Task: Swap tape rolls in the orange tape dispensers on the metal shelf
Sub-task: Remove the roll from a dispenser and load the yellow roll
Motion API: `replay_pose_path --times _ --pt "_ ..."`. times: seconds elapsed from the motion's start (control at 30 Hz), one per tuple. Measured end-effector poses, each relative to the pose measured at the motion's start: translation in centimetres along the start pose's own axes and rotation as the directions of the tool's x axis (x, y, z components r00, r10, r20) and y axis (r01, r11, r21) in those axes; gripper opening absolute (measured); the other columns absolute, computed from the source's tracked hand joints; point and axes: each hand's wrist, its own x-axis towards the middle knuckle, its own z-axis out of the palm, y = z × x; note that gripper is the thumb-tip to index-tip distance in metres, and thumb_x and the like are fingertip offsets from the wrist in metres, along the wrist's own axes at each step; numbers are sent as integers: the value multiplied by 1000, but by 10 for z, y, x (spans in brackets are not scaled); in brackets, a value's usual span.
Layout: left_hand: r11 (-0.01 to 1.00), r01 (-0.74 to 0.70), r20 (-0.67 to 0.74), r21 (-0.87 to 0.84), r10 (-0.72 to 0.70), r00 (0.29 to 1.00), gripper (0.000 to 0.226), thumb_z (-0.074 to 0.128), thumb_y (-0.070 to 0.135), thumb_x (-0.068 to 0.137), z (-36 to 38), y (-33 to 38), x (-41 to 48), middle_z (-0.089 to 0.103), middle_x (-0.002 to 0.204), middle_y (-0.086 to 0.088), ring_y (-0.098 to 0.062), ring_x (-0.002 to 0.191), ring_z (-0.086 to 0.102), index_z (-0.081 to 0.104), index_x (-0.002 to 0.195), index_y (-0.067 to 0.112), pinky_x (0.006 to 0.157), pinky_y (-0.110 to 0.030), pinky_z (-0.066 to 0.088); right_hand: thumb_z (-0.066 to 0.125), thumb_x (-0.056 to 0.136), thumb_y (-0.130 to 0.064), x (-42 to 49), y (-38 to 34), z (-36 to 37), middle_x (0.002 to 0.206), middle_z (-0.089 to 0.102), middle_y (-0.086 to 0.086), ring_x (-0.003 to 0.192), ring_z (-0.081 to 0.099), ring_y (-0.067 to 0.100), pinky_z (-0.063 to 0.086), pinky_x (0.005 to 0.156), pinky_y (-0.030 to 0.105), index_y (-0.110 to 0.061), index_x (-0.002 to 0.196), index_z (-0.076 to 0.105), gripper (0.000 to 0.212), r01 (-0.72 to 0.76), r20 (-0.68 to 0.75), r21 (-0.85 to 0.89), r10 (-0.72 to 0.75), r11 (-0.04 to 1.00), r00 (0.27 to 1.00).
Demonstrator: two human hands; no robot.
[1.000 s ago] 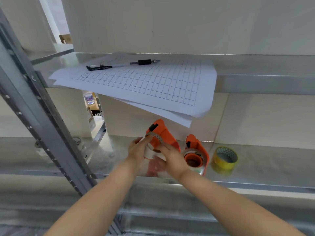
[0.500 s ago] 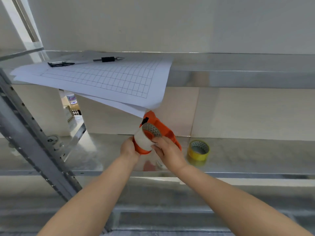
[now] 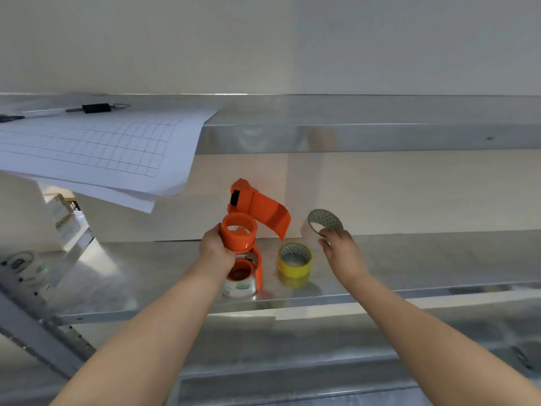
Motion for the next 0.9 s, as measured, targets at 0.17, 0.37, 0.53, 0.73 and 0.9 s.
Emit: replay_pose_path --times 0.17,0.37,0.53,0.73,0.9 --pt "998 -51 -24 34 52 998 31 37 12 94 22 -31 -3 67 69 -7 -17 69 58 59 73 14 65 -30 50 48 90 -12 -13 40 -5 117 58 20 105 53 36 46 81 41 -5 113 57 25 -2 131 -133 20 991 991" --pt "997 -19 -2 -72 19 1000 28 32 14 95 32 -50 0 61 82 -9 -20 75 59 57 83 11 82 -36 46 42 92 -13 -30 72 1 120 54 18 107 51 33 46 81 37 -6 114 53 26 -56 282 -198 111 979 953" --pt "989 -38 -19 -143 36 999 33 33 14 93 35 -48 -7 56 43 -2 -12 45 58 48 63 16 54 -25 50 42 91 -9 -31 83 11 126 51 16 113 48 31 43 85 34 -4 115 53 27 -43 373 -199 116 979 921" --pt "987 83 -38 -137 -89 995 16 45 13 87 28 -38 -4 51 74 -3 -13 65 52 49 72 13 80 -25 50 51 86 -30 -29 76 22 131 51 11 121 44 29 31 105 36 -11 121 49 40 26 284 -307 65 951 957" --pt "979 137 -2 -148 -138 990 11 44 14 89 16 -26 -11 56 79 -7 -16 73 58 54 86 9 70 -32 57 54 84 -25 -12 36 46 145 38 7 137 30 23 16 116 38 -15 135 38 54 253 383 -214 -158 943 910"
